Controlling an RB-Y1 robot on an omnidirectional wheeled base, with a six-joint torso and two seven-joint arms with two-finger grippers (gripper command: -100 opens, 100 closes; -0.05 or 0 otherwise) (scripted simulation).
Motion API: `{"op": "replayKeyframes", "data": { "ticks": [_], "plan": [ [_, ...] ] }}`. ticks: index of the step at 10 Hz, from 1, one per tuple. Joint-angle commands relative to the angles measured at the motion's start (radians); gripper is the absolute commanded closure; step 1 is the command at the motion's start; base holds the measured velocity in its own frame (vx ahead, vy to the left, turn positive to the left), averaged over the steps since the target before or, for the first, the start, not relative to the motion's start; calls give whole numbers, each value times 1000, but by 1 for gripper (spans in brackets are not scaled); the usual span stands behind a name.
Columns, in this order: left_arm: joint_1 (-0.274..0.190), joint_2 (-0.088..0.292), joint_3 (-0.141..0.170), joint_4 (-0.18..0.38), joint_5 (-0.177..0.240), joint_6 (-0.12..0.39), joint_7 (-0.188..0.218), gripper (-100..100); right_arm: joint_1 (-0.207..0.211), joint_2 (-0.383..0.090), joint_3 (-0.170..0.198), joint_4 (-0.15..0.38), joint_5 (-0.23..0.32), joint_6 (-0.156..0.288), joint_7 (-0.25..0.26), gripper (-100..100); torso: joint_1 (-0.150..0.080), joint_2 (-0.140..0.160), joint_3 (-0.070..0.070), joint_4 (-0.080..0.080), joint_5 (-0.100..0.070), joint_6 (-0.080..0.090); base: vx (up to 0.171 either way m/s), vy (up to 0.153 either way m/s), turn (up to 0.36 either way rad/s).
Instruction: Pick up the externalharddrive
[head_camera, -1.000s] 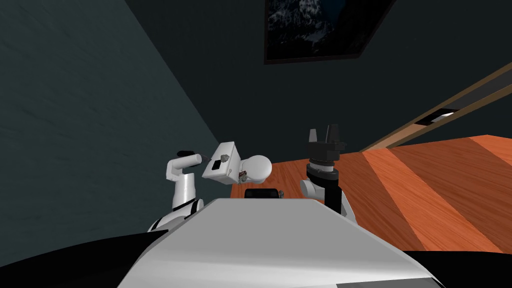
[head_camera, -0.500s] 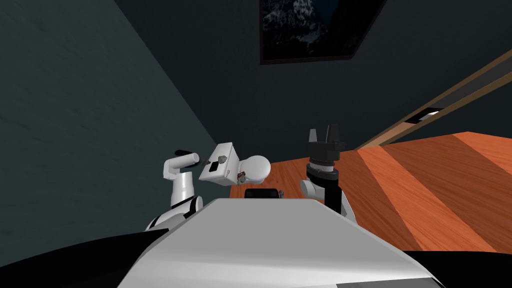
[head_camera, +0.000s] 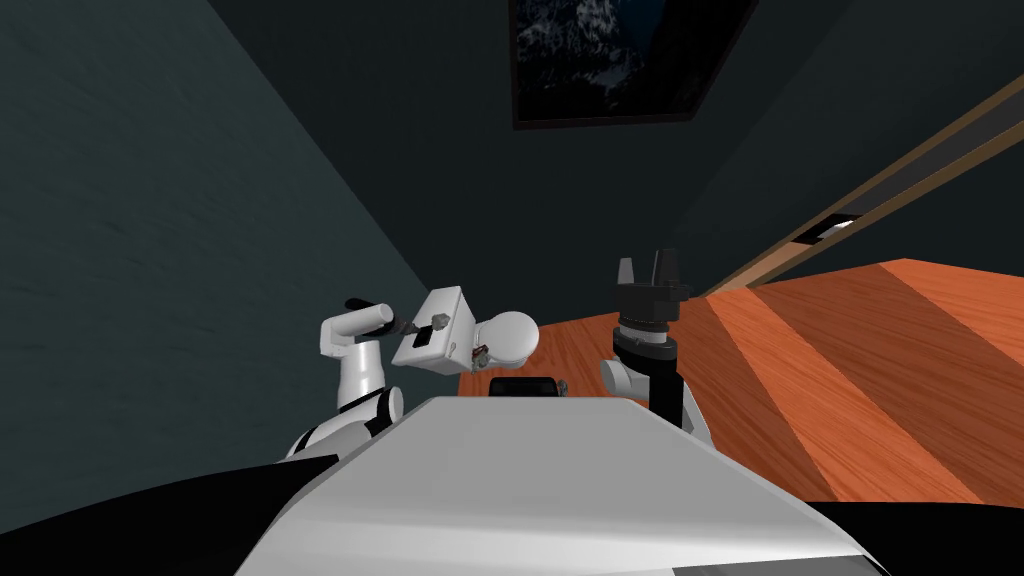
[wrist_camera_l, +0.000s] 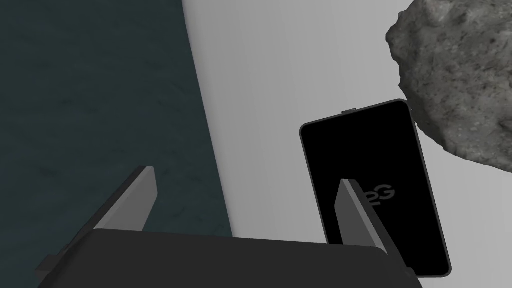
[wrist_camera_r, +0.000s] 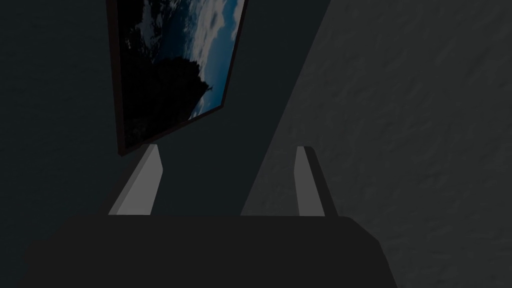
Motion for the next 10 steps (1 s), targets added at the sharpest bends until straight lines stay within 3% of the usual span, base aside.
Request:
{"op": "replayKeyframes", "data": {
  "ticks": [1,10],
  "plan": [
    [-12,13,17,29,10,50,18,-100,0,0,0,0,0,0,0,0,0,0,0,0,0,0,4,-9,-82],
    [-55,61,70,132,42,270,74,-100,0,0,0,0,0,0,0,0,0,0,0,0,0,0,6,-4,-55]
  ]
}}
